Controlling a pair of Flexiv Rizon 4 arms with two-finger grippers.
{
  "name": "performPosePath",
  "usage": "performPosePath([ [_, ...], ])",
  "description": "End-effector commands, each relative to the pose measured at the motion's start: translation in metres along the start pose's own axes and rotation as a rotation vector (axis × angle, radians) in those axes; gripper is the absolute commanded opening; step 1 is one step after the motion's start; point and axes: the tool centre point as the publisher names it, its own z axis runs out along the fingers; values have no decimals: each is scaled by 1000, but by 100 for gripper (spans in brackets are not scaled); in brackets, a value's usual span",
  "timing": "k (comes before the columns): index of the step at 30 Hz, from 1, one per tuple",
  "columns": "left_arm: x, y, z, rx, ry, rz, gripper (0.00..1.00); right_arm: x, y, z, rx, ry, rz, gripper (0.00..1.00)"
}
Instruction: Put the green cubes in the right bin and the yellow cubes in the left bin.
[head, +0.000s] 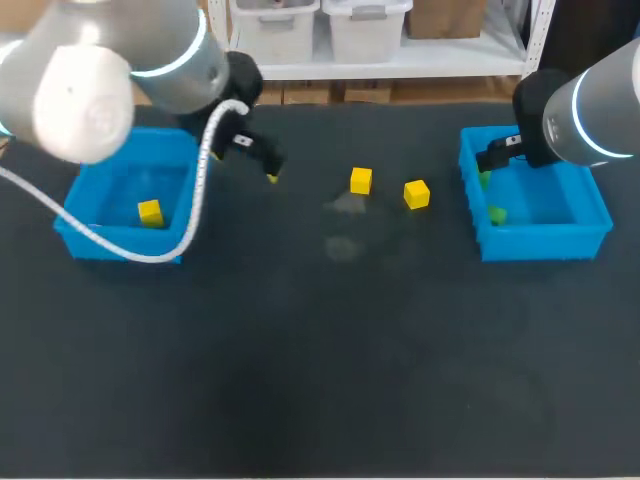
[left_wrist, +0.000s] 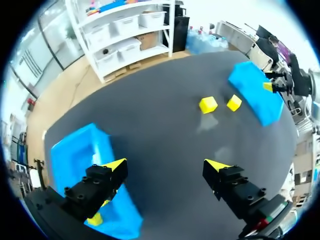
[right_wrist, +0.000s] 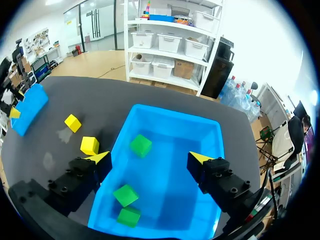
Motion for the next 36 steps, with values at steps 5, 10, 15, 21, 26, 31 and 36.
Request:
performPosePath([
  [5, -62, -27, 48, 55, 154, -52, 100, 1, 0, 0, 1, -4, 0, 100],
  [10, -85, -46, 59, 67, 180, -32, 100, 1, 0, 0, 1, -4, 0, 100],
  [15, -99, -67, 66, 58, 207, 29, 100, 1, 0, 0, 1, -4, 0, 100],
  [21, -103, -84, 81, 52, 258, 73, 100, 1, 0, 0, 1, -4, 0, 100],
  [26, -106, -90, 98, 45, 289, 79, 100, 1, 0, 0, 1, -4, 0, 100],
  [31, -107, -97, 111, 42, 318, 91, 100, 1, 0, 0, 1, -4, 0, 100],
  [36, -107, -98, 123, 33, 341, 91, 100, 1, 0, 0, 1, -4, 0, 100],
])
